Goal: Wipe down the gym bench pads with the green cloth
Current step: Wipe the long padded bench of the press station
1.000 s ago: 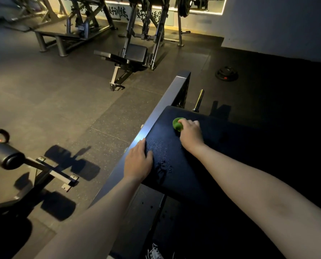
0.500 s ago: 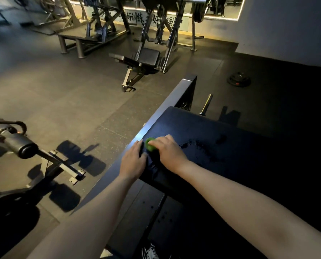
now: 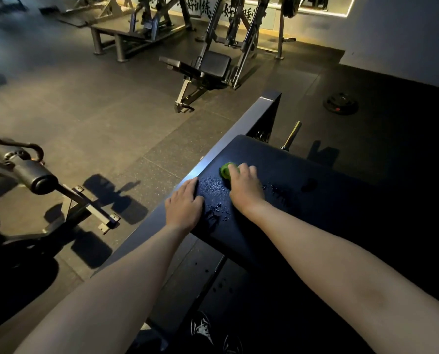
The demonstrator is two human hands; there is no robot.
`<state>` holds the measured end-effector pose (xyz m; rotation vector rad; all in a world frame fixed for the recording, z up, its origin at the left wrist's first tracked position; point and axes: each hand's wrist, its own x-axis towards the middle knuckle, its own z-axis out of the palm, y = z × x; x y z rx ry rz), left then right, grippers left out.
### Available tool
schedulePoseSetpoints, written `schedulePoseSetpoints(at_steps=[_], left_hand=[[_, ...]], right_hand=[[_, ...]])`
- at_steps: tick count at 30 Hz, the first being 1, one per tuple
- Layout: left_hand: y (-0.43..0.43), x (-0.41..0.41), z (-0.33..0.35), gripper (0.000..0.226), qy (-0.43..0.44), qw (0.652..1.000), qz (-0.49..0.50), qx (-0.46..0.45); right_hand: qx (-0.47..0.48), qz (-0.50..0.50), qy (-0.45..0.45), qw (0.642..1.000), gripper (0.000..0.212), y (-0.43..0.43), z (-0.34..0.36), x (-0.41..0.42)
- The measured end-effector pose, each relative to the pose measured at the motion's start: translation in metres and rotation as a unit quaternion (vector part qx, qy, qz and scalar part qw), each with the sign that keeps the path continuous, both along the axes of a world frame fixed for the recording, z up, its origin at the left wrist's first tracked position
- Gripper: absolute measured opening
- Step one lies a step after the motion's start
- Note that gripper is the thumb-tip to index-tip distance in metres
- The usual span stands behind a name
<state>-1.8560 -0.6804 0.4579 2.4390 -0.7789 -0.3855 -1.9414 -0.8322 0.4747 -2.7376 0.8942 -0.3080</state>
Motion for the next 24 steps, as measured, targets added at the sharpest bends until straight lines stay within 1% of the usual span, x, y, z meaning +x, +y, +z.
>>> schedulePoseSetpoints(at_steps=[5, 9, 11, 13, 14, 16, 18, 19, 21, 24], left_hand=[[0.002, 0.003, 0.001, 0.062, 0.031, 0.999, -0.013, -0.018], [0.009, 0.005, 0.005, 0.074, 0.058, 0.997, -0.033, -0.032], [0.012, 0.004, 0.006, 0.068, 0.062, 0.996, -0.046, -0.038], [0.014, 0.008, 0.006, 0.061, 0.076, 0.995, -0.042, -0.055], [0.016, 0.010, 0.005, 0.062, 0.092, 0.993, -0.035, -0.064], [0.019, 0.012, 0.002, 0.073, 0.122, 0.989, -0.017, -0.086], [0.023, 0.012, 0.007, 0.081, 0.141, 0.986, -0.008, -0.089], [0.024, 0.012, 0.005, 0.079, 0.146, 0.985, -0.007, -0.094], [0.027, 0.012, 0.004, 0.071, 0.167, 0.980, 0.001, -0.112], [0.030, 0.015, 0.001, 0.065, 0.222, 0.963, 0.028, -0.151]], right_hand=[[0.045, 0.116, -0.030, 0.992, 0.052, 0.045, -0.004, 0.002], [0.044, 0.180, -0.028, 0.982, 0.059, 0.036, -0.005, -0.005], [0.044, 0.148, -0.036, 0.987, 0.058, 0.015, -0.003, -0.001], [0.045, 0.084, -0.043, 0.995, 0.059, -0.007, -0.003, 0.003], [0.042, 0.051, -0.033, 0.997, 0.060, -0.014, -0.004, 0.005], [0.031, -0.014, -0.012, 0.999, 0.056, -0.018, -0.005, 0.009], [0.049, -0.051, -0.008, 0.997, 0.048, -0.008, -0.003, 0.014], [0.056, -0.052, -0.004, 0.997, 0.048, 0.000, -0.003, 0.015], [0.037, -0.021, 0.006, 0.999, 0.045, 0.018, -0.004, 0.017], [0.023, 0.031, -0.017, 0.999, 0.049, 0.039, -0.007, 0.008]])
